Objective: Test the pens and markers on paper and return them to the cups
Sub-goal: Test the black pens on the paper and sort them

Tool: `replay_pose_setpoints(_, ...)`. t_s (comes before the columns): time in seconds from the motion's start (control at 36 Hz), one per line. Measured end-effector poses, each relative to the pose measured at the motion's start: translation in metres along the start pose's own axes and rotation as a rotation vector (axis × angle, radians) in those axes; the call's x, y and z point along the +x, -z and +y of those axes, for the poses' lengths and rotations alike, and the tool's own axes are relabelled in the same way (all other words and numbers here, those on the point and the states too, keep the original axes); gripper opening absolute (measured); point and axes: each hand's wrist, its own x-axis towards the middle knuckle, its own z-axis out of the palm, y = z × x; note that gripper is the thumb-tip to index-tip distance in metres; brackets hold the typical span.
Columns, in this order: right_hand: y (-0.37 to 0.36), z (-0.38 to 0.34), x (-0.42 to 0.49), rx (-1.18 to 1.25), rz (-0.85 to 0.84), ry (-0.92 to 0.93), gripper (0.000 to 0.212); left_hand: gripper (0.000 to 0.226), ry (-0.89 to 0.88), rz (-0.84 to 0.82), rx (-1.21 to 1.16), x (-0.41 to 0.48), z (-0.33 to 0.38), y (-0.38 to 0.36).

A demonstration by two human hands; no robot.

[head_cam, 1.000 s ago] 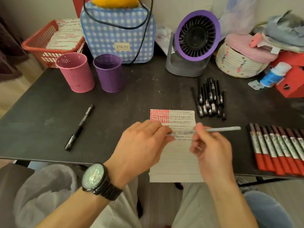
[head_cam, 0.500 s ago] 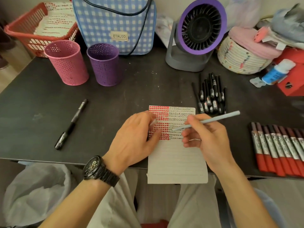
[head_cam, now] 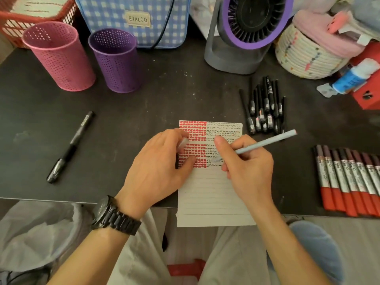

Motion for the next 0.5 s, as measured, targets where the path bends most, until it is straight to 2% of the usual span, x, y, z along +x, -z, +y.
replay_pose_setpoints(0.5,-0.001,0.015,0.002,-0.090,0.033,0.042,0.030,0.046,0.067,-0.029,-0.044,0.001,-0.003,-0.003)
